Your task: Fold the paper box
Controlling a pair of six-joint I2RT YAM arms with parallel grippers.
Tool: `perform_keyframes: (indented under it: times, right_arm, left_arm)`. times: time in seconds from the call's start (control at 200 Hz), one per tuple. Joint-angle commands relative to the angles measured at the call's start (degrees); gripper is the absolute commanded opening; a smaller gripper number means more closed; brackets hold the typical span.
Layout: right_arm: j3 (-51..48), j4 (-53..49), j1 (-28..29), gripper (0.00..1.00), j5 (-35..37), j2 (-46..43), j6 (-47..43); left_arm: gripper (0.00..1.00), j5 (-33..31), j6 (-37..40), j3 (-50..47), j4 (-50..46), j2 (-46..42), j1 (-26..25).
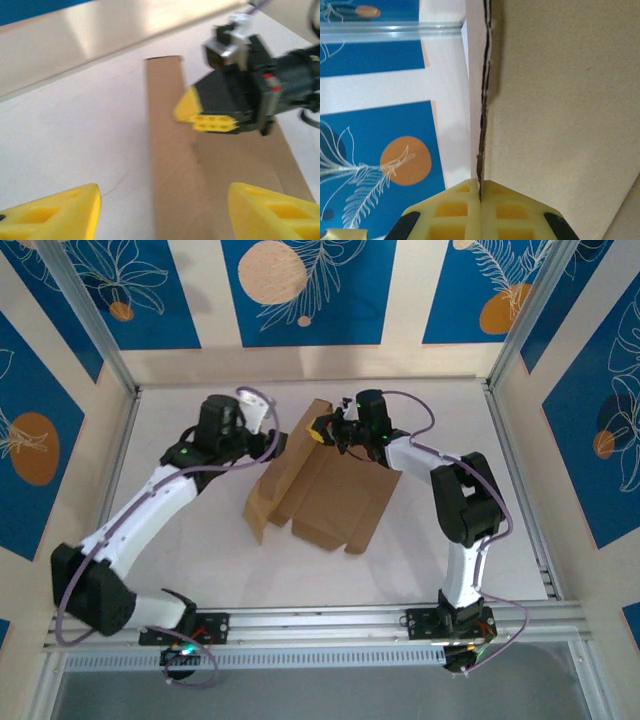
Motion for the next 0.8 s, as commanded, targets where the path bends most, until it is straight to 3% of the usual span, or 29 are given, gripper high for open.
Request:
perform_keyframes:
  times: [0.0,0.23,0.38,0.505,0.665,0.795]
  right_arm:
    - [-2.3,1.5,1.3,0.00,11.4,-4.9,5.1]
    - [-11.1,7.1,3.2,0.00,25.1,-10.2,11.3]
    - [-13.8,7.2,2.8,0.00,28.3,-12.4,9.8]
    - [-16.7,9.6,2.7,0.00,30.6,-13.1,11.1]
    - [-18.6,11.3,3.3,0.00,32.1,-13.5,11.2]
    - [-19.7,13.1,3.6,0.00,31.9,-13.2,11.7]
  left_arm:
    - [0.66,-5.4,-4.7,-5.1,2.7,-3.2,4.9]
    - [0.63,-7.8,-3.9,-8.7,2.4,-4.8,9.9]
    - [0.52,-4.5,-6.3,-9.0,1.9,-4.8,9.9]
    - [0.48,-3.1,-17.7,-6.1,-1.7,-5.6,9.8]
    - [0.58,3.7,-37.2,-5.1,-5.4,-7.0,7.6]
    - [0.67,5.6,-53.2,-14.6,6.6,-10.0,4.2]
